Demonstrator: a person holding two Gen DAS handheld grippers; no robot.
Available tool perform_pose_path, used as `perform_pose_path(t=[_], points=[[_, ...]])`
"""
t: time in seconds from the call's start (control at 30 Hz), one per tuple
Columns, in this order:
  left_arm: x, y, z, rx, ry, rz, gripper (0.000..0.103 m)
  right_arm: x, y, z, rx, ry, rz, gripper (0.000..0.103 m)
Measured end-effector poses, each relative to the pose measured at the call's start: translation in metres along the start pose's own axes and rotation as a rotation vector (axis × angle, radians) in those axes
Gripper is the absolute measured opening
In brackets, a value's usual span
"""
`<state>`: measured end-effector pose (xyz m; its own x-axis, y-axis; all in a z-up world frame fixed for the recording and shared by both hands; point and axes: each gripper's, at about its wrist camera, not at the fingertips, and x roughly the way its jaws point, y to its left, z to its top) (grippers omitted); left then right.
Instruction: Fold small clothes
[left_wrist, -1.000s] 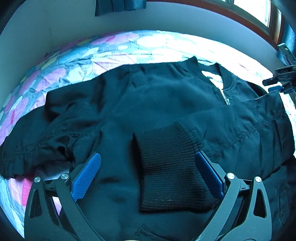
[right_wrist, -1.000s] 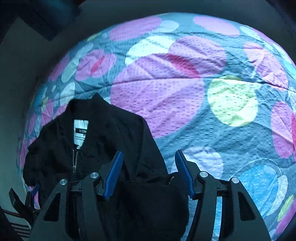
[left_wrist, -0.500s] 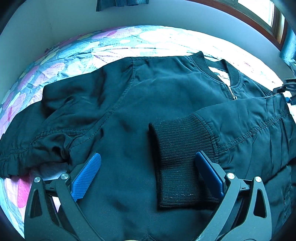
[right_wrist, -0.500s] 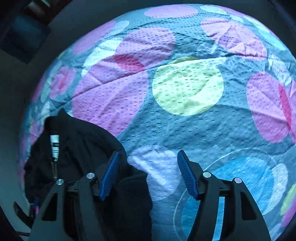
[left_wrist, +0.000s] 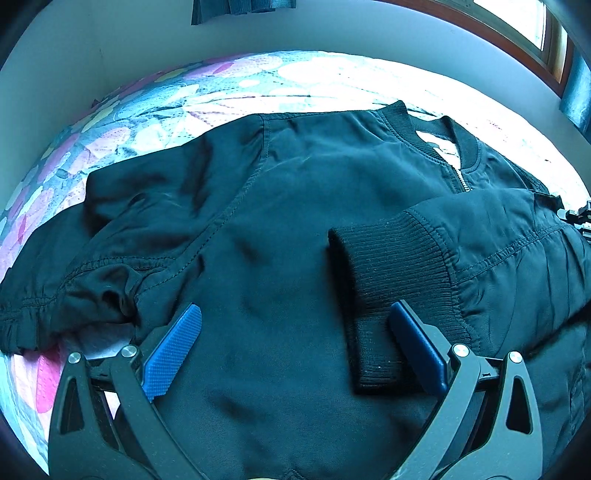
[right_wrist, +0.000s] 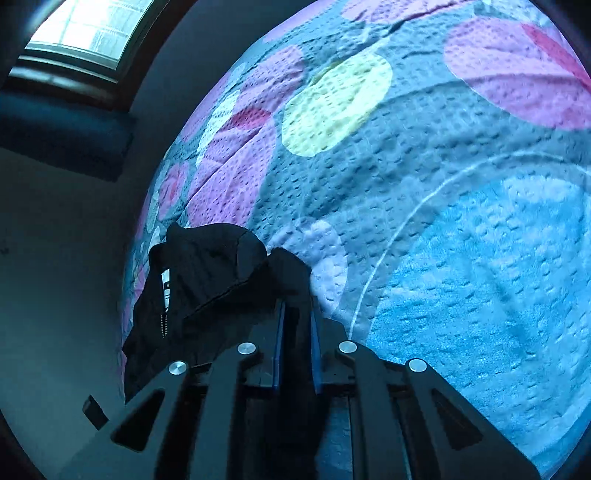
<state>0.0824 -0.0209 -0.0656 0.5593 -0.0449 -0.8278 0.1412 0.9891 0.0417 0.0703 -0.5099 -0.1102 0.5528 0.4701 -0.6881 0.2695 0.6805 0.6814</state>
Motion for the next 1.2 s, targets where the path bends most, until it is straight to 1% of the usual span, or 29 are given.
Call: perform_pose_path(t=[0.03, 0.1, 0.17, 0.2, 0.23, 0.27, 0.4, 0.43, 0.5, 0.6, 0.67, 0.7, 0.73, 0.8, 0.87, 0.9, 0.97, 1.0, 1.07, 1.2], points=[[0.000, 0.000, 0.000, -0.001, 0.001, 0.000, 0.101, -0.004, -0.002, -0.001, 0.005, -0.009, 0.028, 0.014], [0.000, 0.002, 0.000, -0.007, 0.001, -0.005, 0.101, -0.014, -0.003, -0.006, 0.021, -0.021, 0.075, 0.020], [0.002, 0.002, 0.000, -0.007, 0.003, -0.006, 0.101, -0.026, -0.003, -0.016, 0.023, -0.039, 0.082, 0.036], [0.002, 0.002, 0.000, -0.007, 0.003, -0.006, 0.101, -0.032, -0.003, -0.022, 0.017, -0.048, 0.086, 0.038], [0.002, 0.002, 0.000, -0.008, 0.001, -0.007, 0.101, -0.037, -0.002, -0.030, 0.011, -0.053, 0.094, 0.043], [0.002, 0.002, 0.000, -0.008, 0.001, -0.008, 0.101, -0.042, -0.002, -0.037, 0.008, -0.059, 0.099, 0.046], [0.002, 0.002, 0.000, -0.011, 0.002, -0.011, 0.101, -0.052, -0.002, -0.069, -0.005, -0.073, 0.118, 0.047], [0.002, 0.002, 0.000, -0.011, 0.003, -0.011, 0.101, -0.051, -0.001, -0.075, -0.018, -0.074, 0.100, 0.047], [0.003, 0.003, 0.000, -0.013, 0.006, -0.014, 0.101, -0.040, 0.002, -0.084, -0.052, -0.066, 0.009, 0.046], [0.006, 0.004, 0.001, -0.024, 0.019, -0.027, 0.101, -0.035, 0.007, -0.087, -0.095, -0.097, -0.013, 0.046], [0.006, 0.007, 0.001, -0.039, 0.023, -0.046, 0.101, -0.044, 0.011, -0.086, -0.063, -0.105, -0.026, 0.046], [0.007, 0.008, 0.001, -0.041, 0.023, -0.049, 0.101, -0.050, 0.015, -0.087, -0.058, -0.123, -0.047, 0.046], [0.008, 0.007, 0.001, -0.040, 0.024, -0.049, 0.101, -0.059, 0.021, -0.089, -0.063, -0.158, -0.049, 0.046], [0.009, 0.008, 0.001, -0.040, 0.028, -0.050, 0.101, -0.075, 0.039, -0.094, -0.071, -0.213, 0.008, 0.046], [0.009, 0.007, 0.001, -0.042, 0.031, -0.052, 0.101, -0.083, 0.060, -0.104, -0.088, -0.234, 0.095, 0.048], [0.009, 0.008, 0.001, -0.043, 0.031, -0.053, 0.101, -0.081, 0.071, -0.108, -0.104, -0.224, 0.133, 0.049], [0.009, 0.008, 0.001, -0.047, 0.029, -0.057, 0.101, -0.068, 0.098, -0.119, -0.143, -0.187, 0.187, 0.055], [0.009, 0.009, 0.001, -0.048, 0.029, -0.058, 0.101, -0.061, 0.108, -0.125, -0.161, -0.162, 0.204, 0.055], [0.008, 0.008, 0.001, -0.048, 0.026, -0.058, 0.101, -0.031, 0.129, -0.136, -0.187, -0.083, 0.252, 0.055], [0.004, 0.010, 0.002, -0.053, 0.011, -0.073, 0.101, 0.030, 0.156, -0.157, -0.216, 0.049, 0.268, 0.055]])
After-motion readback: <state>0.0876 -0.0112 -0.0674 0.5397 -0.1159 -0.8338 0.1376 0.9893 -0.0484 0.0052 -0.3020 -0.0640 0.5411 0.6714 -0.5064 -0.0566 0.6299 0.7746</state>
